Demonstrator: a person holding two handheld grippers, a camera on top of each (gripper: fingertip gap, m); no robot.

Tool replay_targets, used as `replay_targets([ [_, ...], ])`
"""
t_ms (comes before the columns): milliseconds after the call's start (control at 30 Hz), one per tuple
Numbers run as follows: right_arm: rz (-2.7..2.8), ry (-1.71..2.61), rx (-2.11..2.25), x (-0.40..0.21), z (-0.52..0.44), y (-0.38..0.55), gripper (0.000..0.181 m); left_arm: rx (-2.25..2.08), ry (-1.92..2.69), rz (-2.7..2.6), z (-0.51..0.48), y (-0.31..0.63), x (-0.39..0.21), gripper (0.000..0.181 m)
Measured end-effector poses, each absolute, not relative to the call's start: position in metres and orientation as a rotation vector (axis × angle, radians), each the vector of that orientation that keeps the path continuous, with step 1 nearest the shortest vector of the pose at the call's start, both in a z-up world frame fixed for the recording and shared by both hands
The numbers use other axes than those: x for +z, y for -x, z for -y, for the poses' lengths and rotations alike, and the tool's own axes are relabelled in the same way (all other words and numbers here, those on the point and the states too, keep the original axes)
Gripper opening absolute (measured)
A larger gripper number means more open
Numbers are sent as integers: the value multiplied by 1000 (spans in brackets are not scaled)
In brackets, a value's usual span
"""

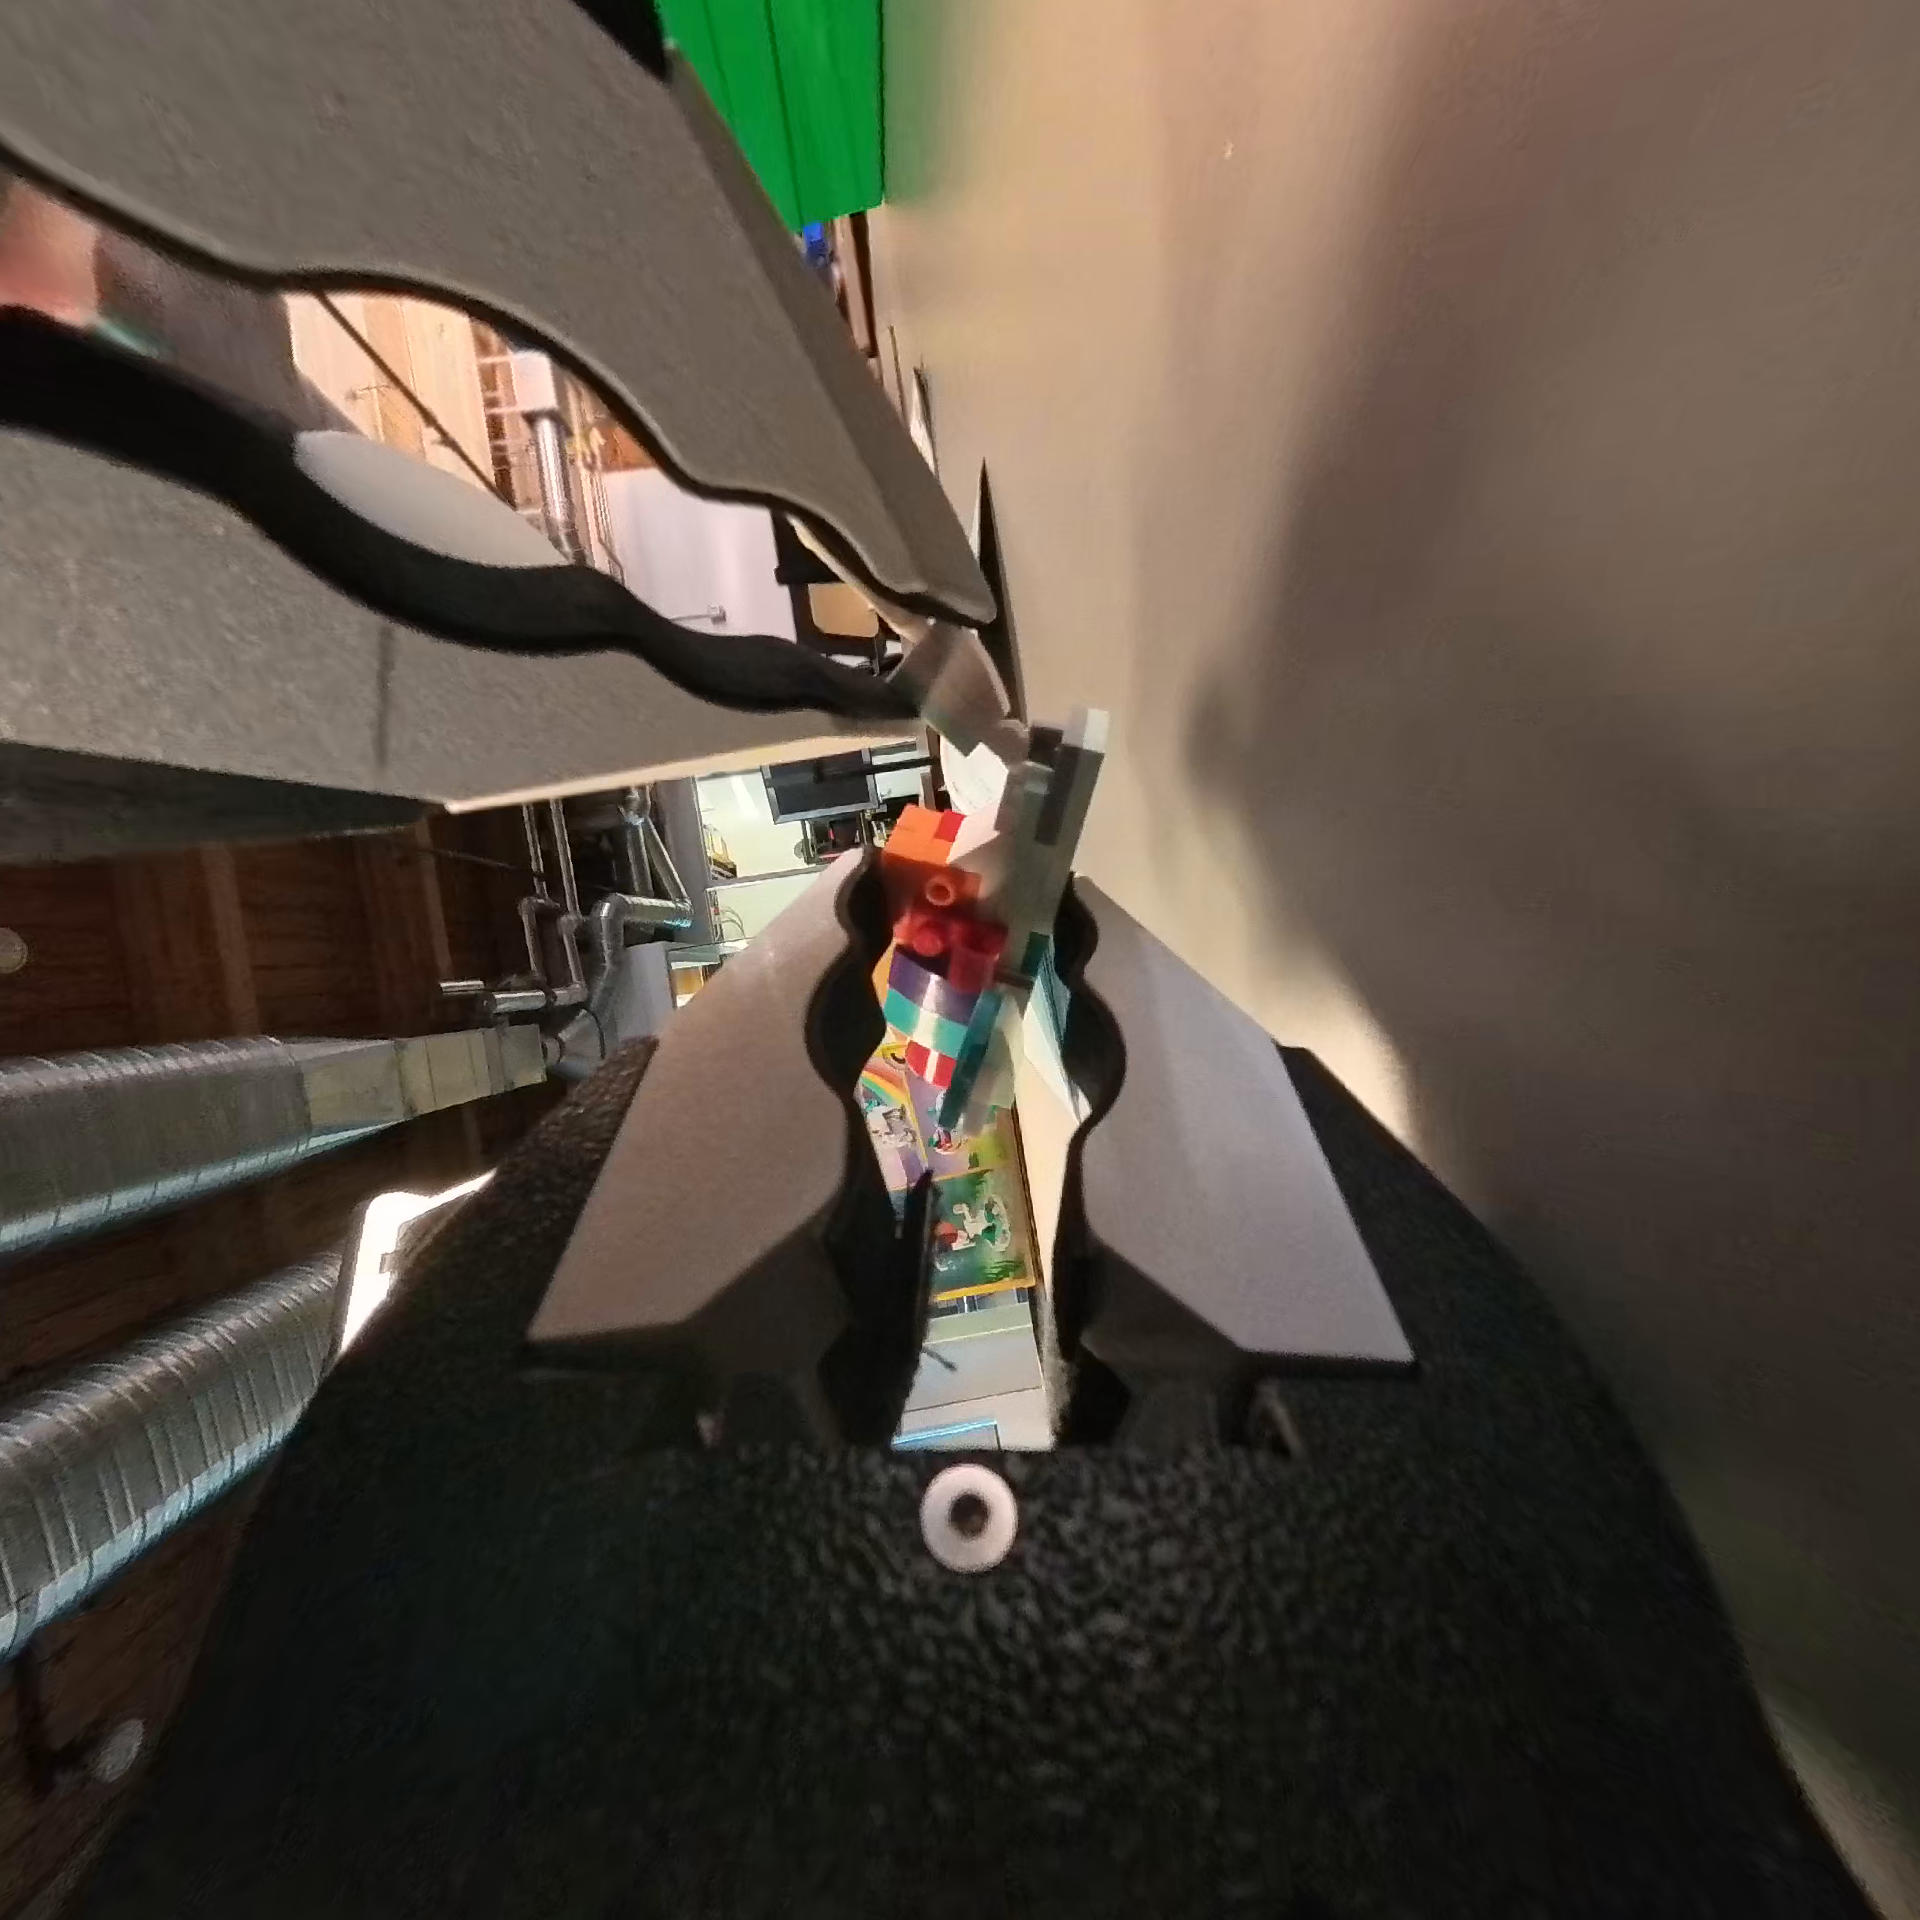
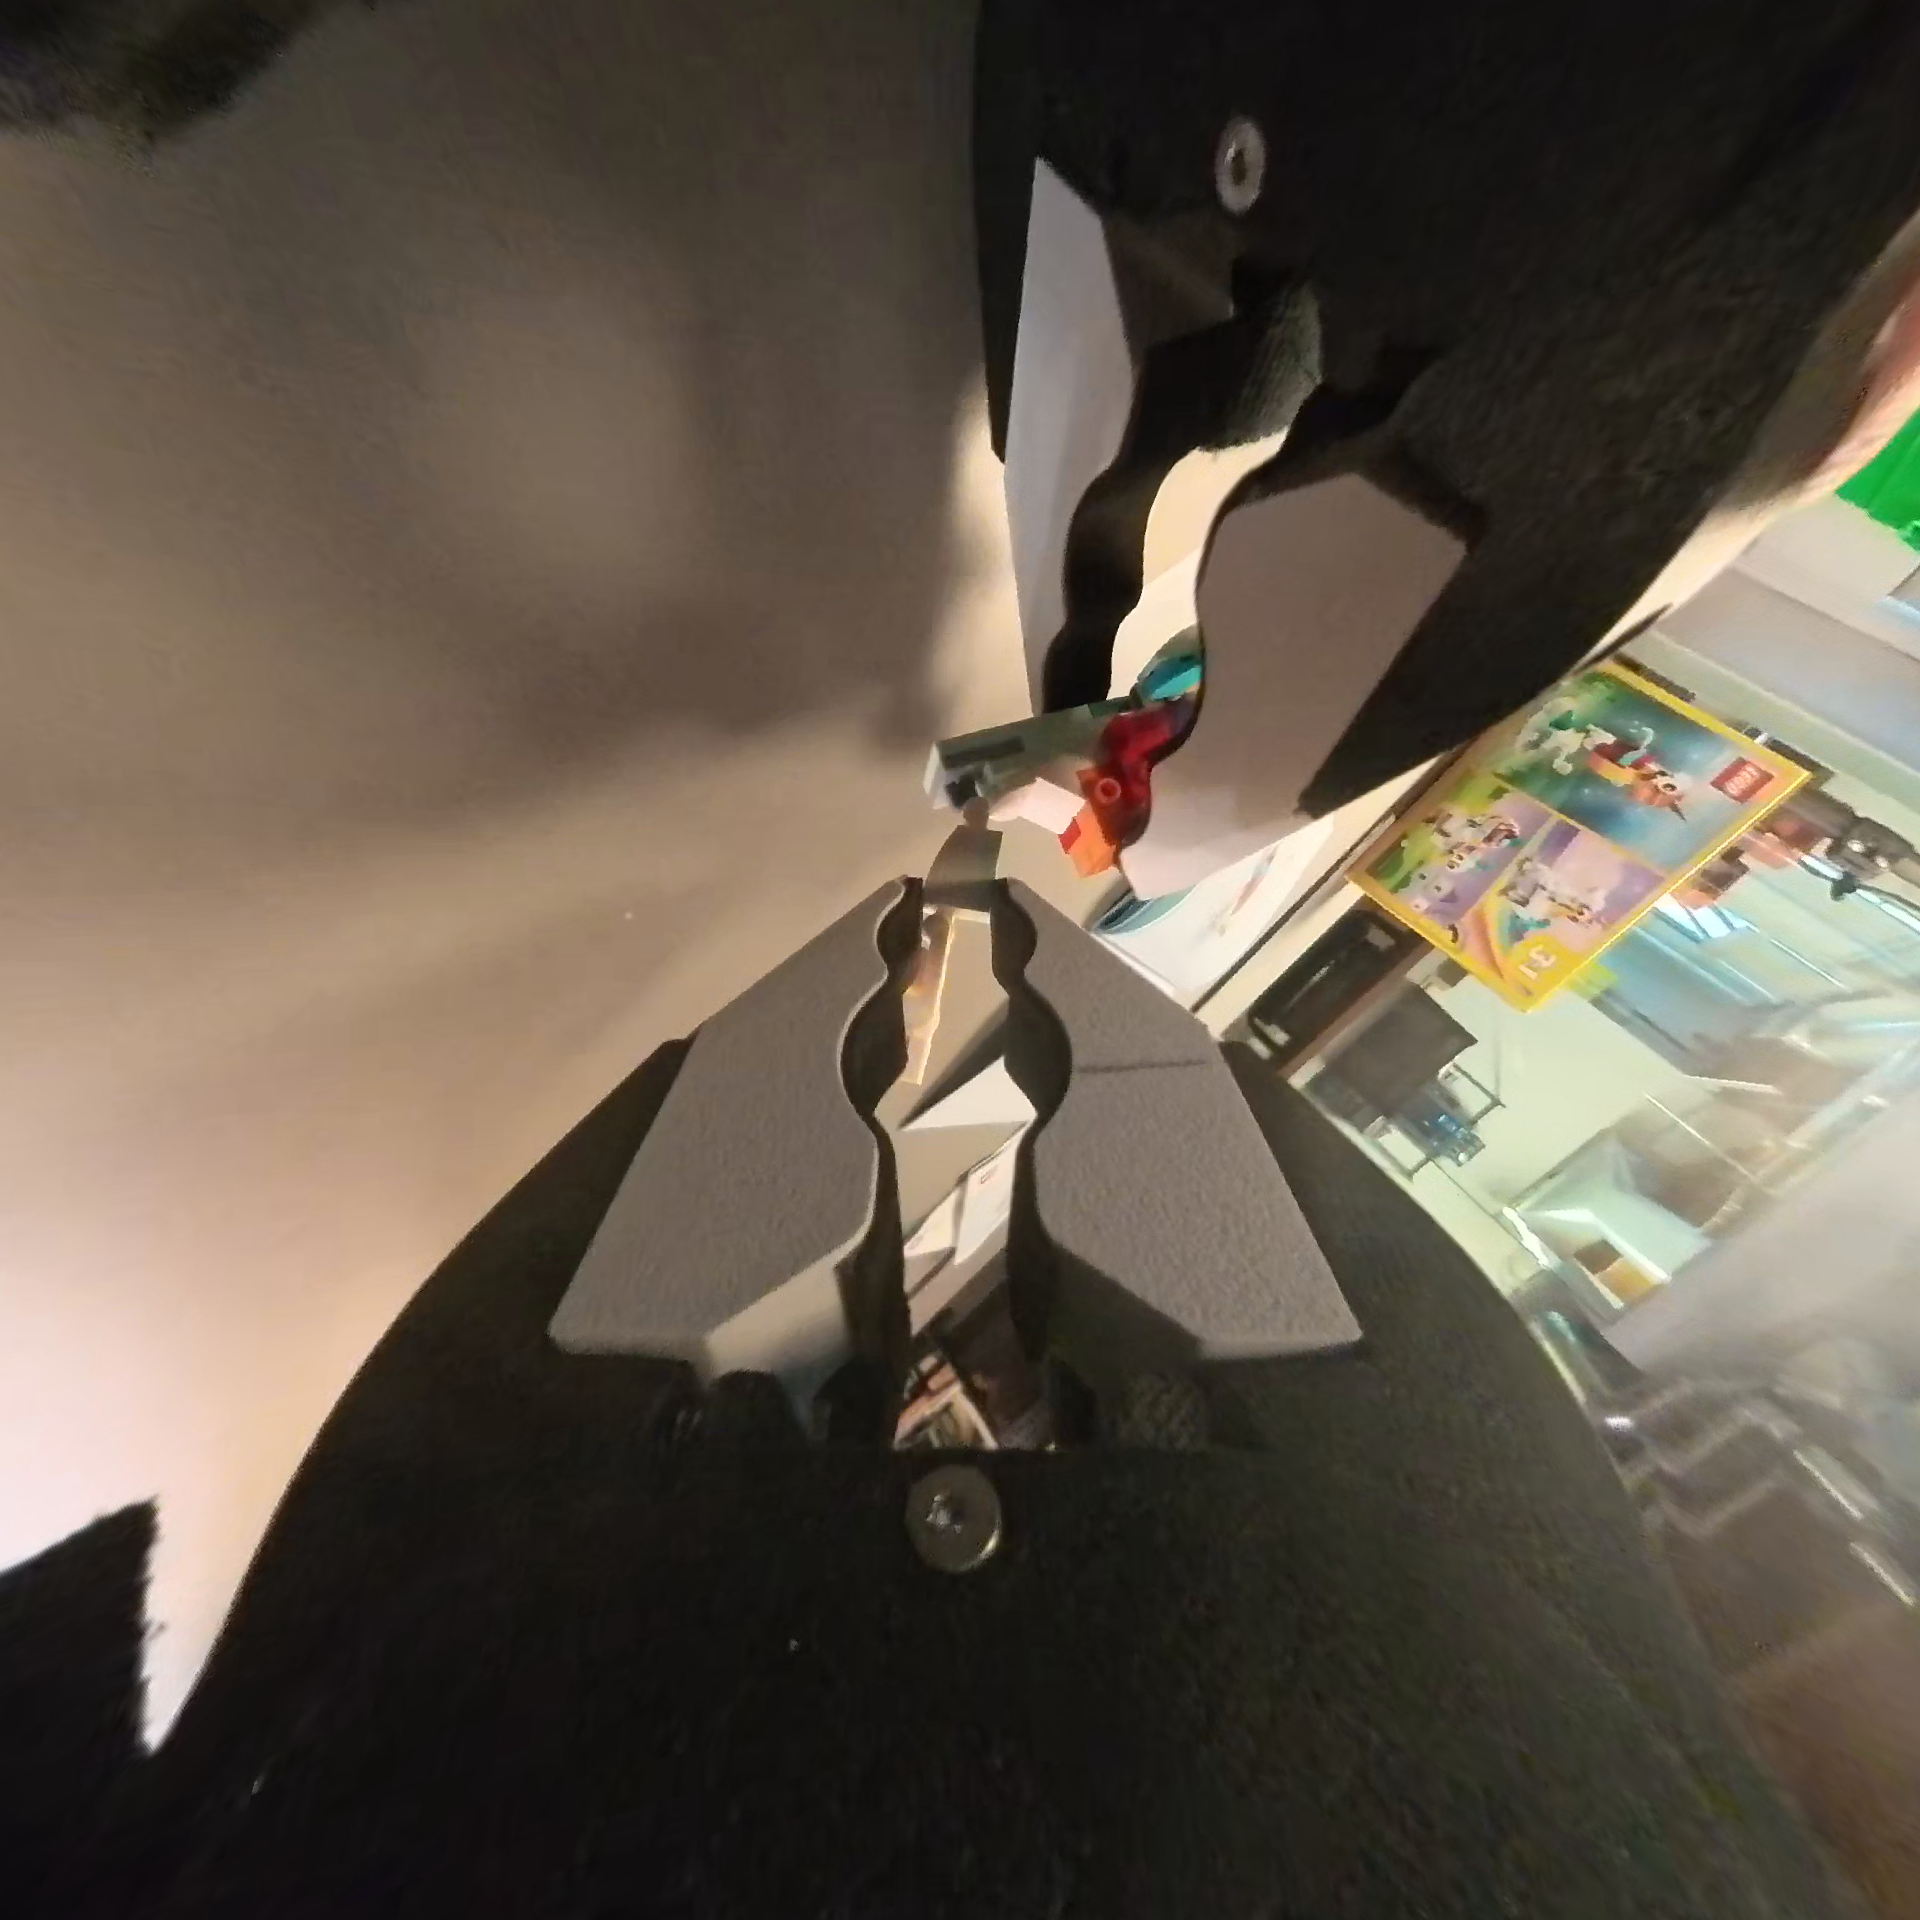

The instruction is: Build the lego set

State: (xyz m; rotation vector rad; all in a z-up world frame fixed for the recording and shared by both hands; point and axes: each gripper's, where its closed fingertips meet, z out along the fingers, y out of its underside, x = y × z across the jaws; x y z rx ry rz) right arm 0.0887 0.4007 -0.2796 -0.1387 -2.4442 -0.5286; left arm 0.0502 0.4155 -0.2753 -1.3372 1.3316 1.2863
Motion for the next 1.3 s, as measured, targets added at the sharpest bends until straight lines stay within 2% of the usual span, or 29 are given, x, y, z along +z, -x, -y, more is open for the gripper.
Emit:
replay_targets([
  [1100, 2450, 155, -585, -285, -401, -91, 11, 1386, 1258, -1387, -416, -54, -274, 29],
  [1300, 2377, 94, -639, -265, -400, -86, 11, 1435, 1199, -1304, -413, -48, -253, 28],
])
